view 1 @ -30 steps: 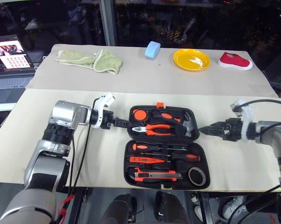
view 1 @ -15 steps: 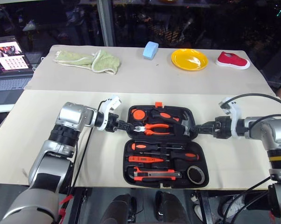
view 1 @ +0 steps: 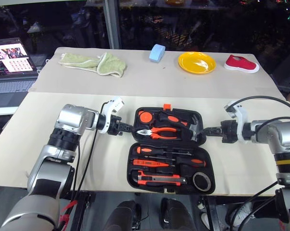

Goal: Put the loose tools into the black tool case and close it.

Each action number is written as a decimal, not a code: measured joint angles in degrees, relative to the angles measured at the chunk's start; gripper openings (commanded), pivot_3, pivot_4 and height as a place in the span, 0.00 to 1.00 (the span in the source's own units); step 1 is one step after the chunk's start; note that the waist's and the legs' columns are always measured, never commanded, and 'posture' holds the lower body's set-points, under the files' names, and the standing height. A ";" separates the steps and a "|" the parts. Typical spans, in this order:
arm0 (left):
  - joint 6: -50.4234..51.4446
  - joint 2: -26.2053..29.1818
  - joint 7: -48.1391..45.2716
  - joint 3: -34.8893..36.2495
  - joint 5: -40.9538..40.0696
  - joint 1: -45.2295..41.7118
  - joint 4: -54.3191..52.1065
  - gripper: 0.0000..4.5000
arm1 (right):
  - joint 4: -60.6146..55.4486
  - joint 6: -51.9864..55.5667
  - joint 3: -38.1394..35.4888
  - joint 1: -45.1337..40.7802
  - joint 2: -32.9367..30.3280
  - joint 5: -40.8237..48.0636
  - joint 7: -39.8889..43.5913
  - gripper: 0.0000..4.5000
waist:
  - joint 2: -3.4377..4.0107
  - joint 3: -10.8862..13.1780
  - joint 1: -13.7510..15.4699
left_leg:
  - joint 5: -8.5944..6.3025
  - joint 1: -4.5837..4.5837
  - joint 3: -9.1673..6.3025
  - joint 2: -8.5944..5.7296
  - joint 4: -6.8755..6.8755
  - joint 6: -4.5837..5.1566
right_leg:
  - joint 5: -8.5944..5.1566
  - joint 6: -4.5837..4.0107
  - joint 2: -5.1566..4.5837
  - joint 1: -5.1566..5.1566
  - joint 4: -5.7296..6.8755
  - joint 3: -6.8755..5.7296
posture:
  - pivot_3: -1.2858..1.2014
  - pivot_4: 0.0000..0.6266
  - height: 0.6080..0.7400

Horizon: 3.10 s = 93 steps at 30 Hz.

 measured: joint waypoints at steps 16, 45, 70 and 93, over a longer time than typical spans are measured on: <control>-8.84 -6.66 9.98 11.48 -0.04 5.51 -6.41 0.00 | -6.43 -9.17 -10.09 4.08 6.28 -1.65 -8.94 0.01 | -0.03 0.03 -0.08 | 0.05 -0.23 0.00 -0.10 0.03 -0.09 | 0.00 0.00 -0.05 -0.26 0.10 0.00 | 0.52 0.24 0.94; -70.08 -12.94 26.42 8.01 18.87 26.99 -12.43 0.00 | -17.16 -71.98 -9.51 30.78 16.01 -28.25 -25.03 0.01 | -0.01 0.02 -0.57 | 0.16 0.36 0.11 -0.26 -0.20 -0.27 | -0.02 0.02 0.06 0.03 0.24 0.07 | 0.52 0.24 0.94; -73.79 -2.06 28.10 14.30 17.86 37.56 -15.10 0.72 | -23.94 -89.92 -12.42 63.07 -0.09 -21.57 -21.47 0.69 | -0.11 0.03 -0.60 | -0.23 1.65 0.29 0.25 -0.61 0.32 | -0.38 0.03 0.61 1.12 -0.07 0.92 | 0.52 0.24 0.94; -77.83 -9.08 -0.95 2.38 19.12 -3.76 27.84 0.10 | -42.05 -52.83 -4.58 58.12 -4.08 -3.03 0.25 0.00 | -0.62 0.04 1.54 | -0.33 0.61 0.24 0.19 -0.32 0.19 | -0.24 0.24 0.51 0.72 -0.77 0.52 | 0.52 0.24 0.94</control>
